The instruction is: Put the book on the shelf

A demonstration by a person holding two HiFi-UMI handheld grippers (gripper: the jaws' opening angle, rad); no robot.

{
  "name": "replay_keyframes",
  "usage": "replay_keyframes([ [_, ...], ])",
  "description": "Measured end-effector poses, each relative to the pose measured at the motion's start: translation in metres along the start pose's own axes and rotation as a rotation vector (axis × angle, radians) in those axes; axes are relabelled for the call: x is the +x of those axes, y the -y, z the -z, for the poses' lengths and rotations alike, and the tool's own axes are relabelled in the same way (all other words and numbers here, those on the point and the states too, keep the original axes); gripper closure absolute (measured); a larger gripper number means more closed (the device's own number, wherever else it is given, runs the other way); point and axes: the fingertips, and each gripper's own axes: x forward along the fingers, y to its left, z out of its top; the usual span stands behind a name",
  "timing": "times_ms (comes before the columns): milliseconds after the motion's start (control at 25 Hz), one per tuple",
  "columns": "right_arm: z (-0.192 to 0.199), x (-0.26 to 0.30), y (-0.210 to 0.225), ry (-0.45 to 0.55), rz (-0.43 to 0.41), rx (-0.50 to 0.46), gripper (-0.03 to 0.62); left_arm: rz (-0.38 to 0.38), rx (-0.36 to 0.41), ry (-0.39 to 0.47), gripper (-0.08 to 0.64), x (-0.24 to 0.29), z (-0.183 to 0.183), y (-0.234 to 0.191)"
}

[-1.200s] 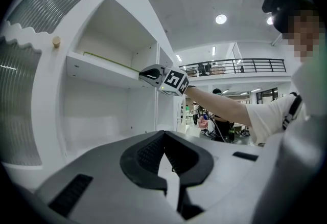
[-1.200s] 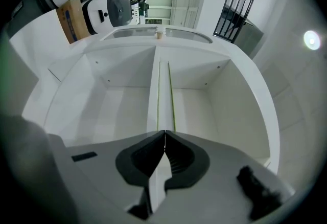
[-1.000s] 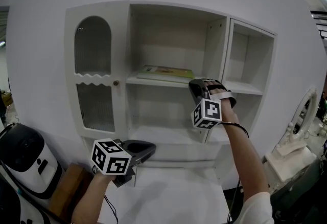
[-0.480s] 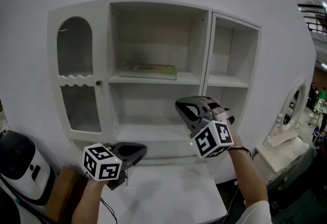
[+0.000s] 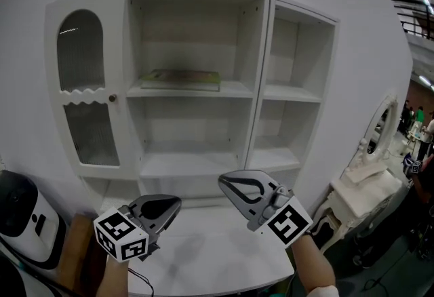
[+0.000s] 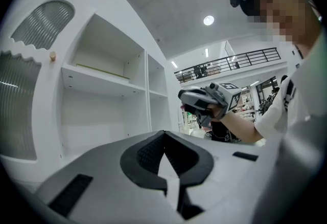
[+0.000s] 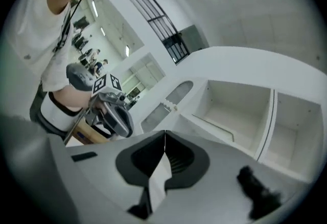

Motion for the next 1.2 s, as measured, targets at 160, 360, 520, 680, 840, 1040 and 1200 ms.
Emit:
replay_keyframes([
  [160, 0.005, -0.006, -0.030, 0.147, 0.012, 0.227, 0.578, 0.004, -0.028, 0.070, 0.552, -0.013, 0.011, 0.013],
  [360, 0.041, -0.011, -0.070, 0.135, 0.035, 0.494, 0.579, -0.055, -0.018, 0.053, 0.552, -0.023, 0.036, 0.020],
  [520, 0.059, -0.014, -0.101, 0.123, 0.010, 0.648, 0.580, -0.114, -0.009, 0.056, 0.552, -0.031, 0.052, 0.023],
  [680, 0.064, -0.013, -0.123, 0.116, -0.027, 0.705, 0.580, -0.138, -0.043, 0.039, 0.552, -0.030, 0.072, 0.026],
  [840, 0.071, -0.012, -0.132, 0.110, -0.027, 0.752, 0.580, -0.140, -0.063, 0.034, 0.552, -0.031, 0.080, 0.029],
  [1040, 0.074, -0.005, -0.150, 0.088, -0.073, 0.757, 0.580, -0.157, -0.070, 0.011, 0.552, -0.030, 0.089, 0.027],
  [1200, 0.075, -0.001, -0.156, 0.079, -0.079, 0.754, 0.580, -0.156, -0.068, 0.002, 0.552, -0.028, 0.093, 0.027],
])
